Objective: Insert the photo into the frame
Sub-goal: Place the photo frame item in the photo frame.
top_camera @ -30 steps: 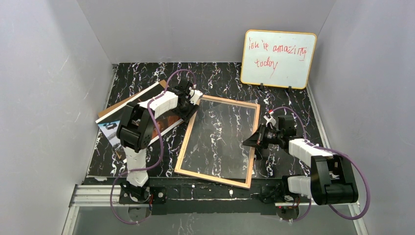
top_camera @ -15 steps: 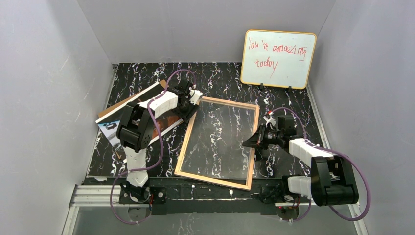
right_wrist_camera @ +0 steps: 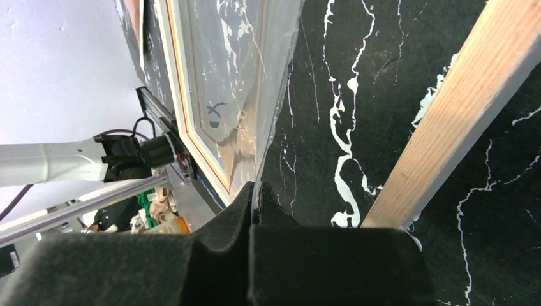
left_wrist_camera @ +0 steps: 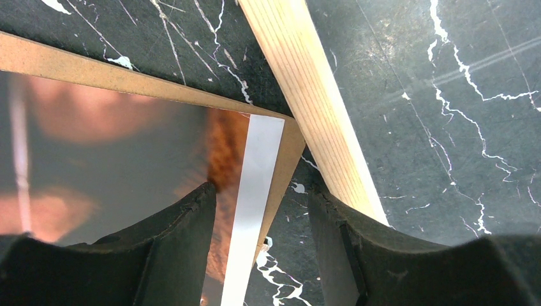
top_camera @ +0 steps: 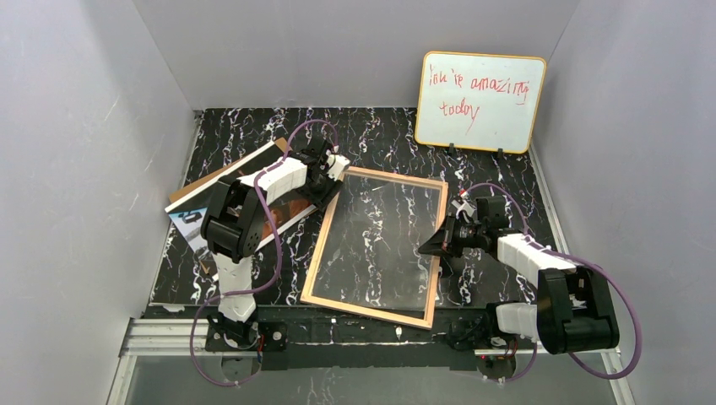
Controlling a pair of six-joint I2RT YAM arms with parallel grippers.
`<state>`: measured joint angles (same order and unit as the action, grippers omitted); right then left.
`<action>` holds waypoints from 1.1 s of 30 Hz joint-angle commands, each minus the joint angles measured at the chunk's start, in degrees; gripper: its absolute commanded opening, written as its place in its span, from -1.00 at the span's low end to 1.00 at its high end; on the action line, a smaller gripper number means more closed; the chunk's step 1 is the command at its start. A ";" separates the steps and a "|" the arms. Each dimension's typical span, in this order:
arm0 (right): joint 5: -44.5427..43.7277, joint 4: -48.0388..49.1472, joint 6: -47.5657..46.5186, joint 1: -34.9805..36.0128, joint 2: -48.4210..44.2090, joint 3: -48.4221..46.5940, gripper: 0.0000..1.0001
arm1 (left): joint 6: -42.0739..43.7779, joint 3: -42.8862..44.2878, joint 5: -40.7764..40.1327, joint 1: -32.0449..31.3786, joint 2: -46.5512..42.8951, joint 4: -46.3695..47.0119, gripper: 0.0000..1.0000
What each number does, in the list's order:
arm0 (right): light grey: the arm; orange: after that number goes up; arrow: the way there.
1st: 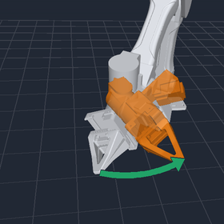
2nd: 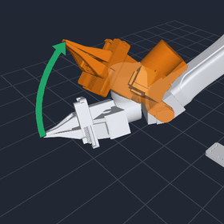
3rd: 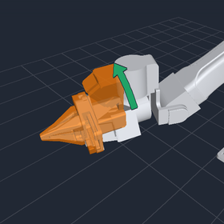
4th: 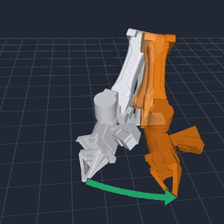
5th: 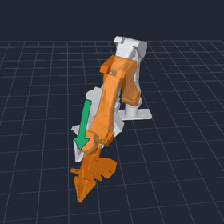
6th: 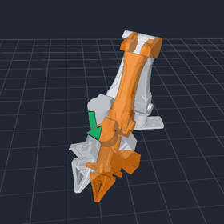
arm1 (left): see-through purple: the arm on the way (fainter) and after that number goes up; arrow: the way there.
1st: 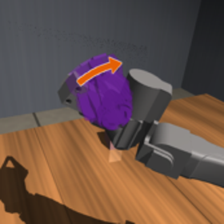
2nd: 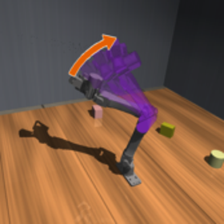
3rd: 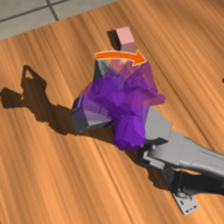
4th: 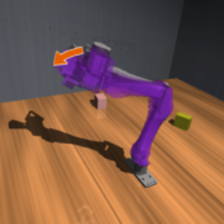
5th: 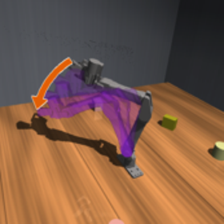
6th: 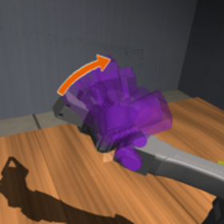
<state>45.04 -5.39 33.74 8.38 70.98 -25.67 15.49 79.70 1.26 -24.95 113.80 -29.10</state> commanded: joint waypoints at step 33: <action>5.56 -17.56 -7.82 1.00 1.07 -9.74 -0.97 | -0.01 -4.84 4.24 -0.82 6.06 -0.76 0.04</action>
<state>53.87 -13.82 31.48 8.75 68.82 -31.86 16.08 79.15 1.52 -24.93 113.58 -28.36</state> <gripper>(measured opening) 0.031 0.523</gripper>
